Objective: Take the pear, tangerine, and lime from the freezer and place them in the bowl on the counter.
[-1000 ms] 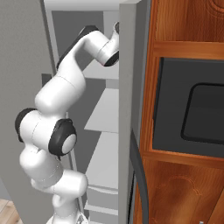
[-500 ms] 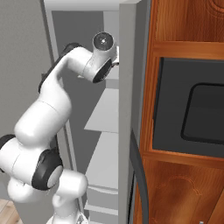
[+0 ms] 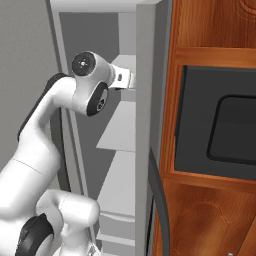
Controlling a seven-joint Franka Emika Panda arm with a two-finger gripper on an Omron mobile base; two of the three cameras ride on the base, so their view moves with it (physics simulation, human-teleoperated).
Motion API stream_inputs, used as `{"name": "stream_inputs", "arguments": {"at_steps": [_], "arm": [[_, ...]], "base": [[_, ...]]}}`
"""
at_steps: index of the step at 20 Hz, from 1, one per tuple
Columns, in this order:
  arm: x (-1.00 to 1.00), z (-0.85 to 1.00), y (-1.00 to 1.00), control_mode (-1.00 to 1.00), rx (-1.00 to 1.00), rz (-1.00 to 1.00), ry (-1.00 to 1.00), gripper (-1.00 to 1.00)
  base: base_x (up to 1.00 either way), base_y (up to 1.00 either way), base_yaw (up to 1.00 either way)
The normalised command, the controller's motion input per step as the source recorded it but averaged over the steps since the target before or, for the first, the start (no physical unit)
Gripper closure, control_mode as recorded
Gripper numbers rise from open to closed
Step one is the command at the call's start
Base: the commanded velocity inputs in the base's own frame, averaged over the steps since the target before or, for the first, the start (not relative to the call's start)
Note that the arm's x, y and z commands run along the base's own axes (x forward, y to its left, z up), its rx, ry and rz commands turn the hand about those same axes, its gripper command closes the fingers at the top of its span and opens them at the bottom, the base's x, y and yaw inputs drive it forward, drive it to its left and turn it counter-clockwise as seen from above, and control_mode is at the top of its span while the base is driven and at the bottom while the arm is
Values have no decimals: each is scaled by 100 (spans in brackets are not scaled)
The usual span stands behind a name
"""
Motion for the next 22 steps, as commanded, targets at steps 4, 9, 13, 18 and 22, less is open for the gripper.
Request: {"name": "stream_inputs", "arguments": {"at_steps": [4, 9, 13, 18, 22], "arm": [[-92, 7, -1, -100, 5, -4, 0, 100], [-93, 2, 17, -100, 1, 0, 0, 100], [-100, 0, 31, -100, 0, 0, 0, 100], [-97, 3, 43, -100, 0, -1, 0, 100], [-100, 0, 34, -100, 0, 0, 1, 100]], "base": [[0, 0, 0], [0, 0, 0], [0, 0, 0], [0, 0, 0], [0, 0, 0]]}}
